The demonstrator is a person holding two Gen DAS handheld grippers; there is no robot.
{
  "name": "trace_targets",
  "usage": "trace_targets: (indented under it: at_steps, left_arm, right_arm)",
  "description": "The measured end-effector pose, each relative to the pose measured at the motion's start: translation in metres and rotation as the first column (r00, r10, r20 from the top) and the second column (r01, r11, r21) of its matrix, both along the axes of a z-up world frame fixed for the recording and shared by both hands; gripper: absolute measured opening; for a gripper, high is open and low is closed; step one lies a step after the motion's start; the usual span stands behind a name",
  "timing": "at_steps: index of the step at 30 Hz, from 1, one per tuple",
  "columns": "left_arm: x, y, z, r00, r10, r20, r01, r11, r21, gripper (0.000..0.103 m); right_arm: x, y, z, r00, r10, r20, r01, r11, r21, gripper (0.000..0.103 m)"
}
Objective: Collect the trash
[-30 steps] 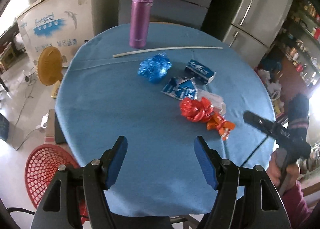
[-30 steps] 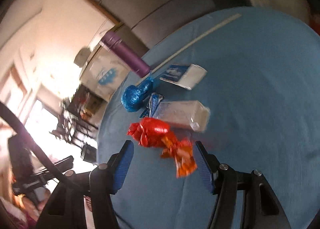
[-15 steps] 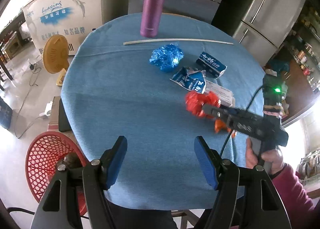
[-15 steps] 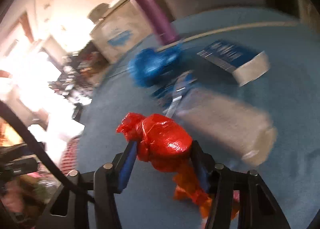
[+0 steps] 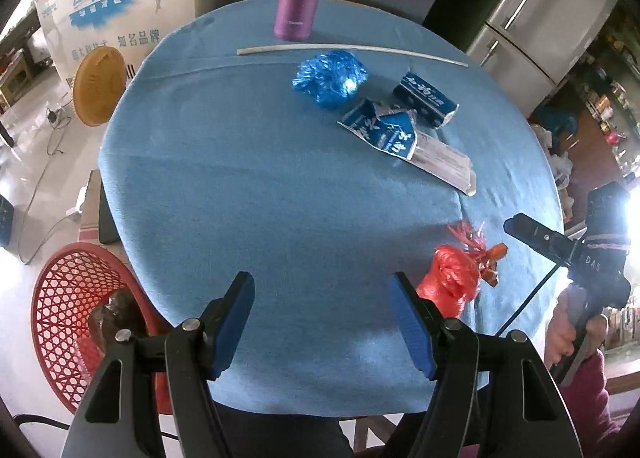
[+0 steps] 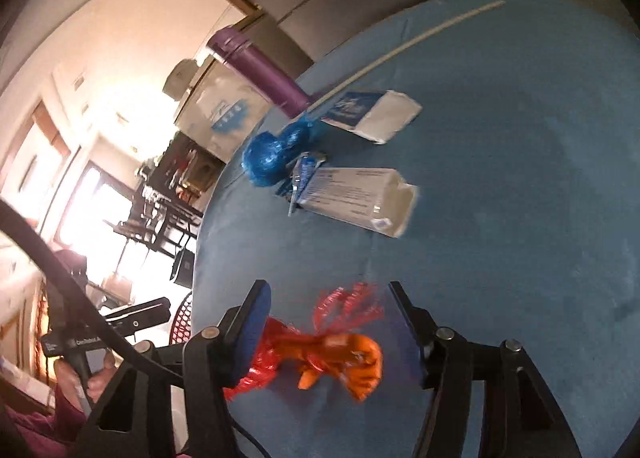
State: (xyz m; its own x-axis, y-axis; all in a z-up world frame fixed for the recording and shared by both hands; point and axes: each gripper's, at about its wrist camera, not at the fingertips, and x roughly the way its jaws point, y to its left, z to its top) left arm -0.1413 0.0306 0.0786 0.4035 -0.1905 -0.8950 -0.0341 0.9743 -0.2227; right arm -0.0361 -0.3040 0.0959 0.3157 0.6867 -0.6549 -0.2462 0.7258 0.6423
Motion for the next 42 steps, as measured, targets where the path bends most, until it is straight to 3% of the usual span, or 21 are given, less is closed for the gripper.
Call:
trace_targets:
  at_steps: [10, 14, 19, 23, 28, 30, 33, 38, 40, 42]
  left_arm:
    - [-0.005, -0.015, -0.008, 0.998, -0.055, -0.024, 0.055, 0.998, -0.002, 0.070]
    - [-0.007, -0.019, -0.007, 0.998, -0.067, -0.021, 0.067, 0.998, -0.011, 0.070]
    - [-0.007, -0.030, -0.010, 0.994, -0.110, -0.022, 0.110, 0.994, -0.015, 0.070]
    - [-0.003, -0.043, -0.016, 0.988, -0.152, -0.027, 0.151, 0.988, -0.022, 0.070]
    - [0.003, -0.056, -0.023, 0.983, -0.181, -0.032, 0.179, 0.983, -0.047, 0.070]
    - [0.005, -0.060, -0.025, 0.982, -0.188, -0.034, 0.185, 0.981, -0.065, 0.070]
    - [0.010, -0.070, -0.027, 0.978, -0.208, -0.022, 0.206, 0.976, -0.077, 0.070]
    - [0.018, -0.083, -0.037, 0.972, -0.235, -0.012, 0.234, 0.971, -0.053, 0.070]
    - [0.020, -0.084, -0.044, 0.972, -0.235, -0.012, 0.234, 0.972, -0.035, 0.070]
    - [0.022, -0.082, -0.050, 0.972, -0.234, -0.012, 0.234, 0.972, -0.040, 0.055]
  right_arm:
    - [-0.020, 0.015, -0.011, 0.999, -0.011, -0.039, 0.008, 0.997, -0.071, 0.064]
    - [-0.032, 0.030, -0.012, 1.000, 0.013, 0.005, -0.011, 0.980, -0.197, 0.064]
    - [-0.041, 0.043, -0.010, 0.996, 0.032, 0.083, -0.010, 0.968, -0.253, 0.064]
    - [-0.046, 0.042, -0.008, 0.992, 0.038, 0.120, -0.006, 0.967, -0.254, 0.048]
    - [-0.053, 0.035, -0.002, 0.987, 0.016, 0.161, 0.032, 0.957, -0.288, 0.046]
    - [-0.053, 0.027, 0.000, 0.987, -0.016, 0.158, 0.060, 0.959, -0.279, 0.039]
    - [-0.052, 0.007, 0.000, 0.987, -0.098, 0.130, 0.127, 0.963, -0.239, 0.039]
    - [-0.053, -0.011, -0.001, 0.987, -0.137, 0.081, 0.151, 0.967, -0.203, 0.040]
    - [-0.054, -0.021, 0.002, 0.983, -0.170, 0.067, 0.180, 0.967, -0.180, 0.048]
    - [-0.054, -0.026, 0.005, 0.985, -0.172, 0.031, 0.175, 0.973, -0.154, 0.062]
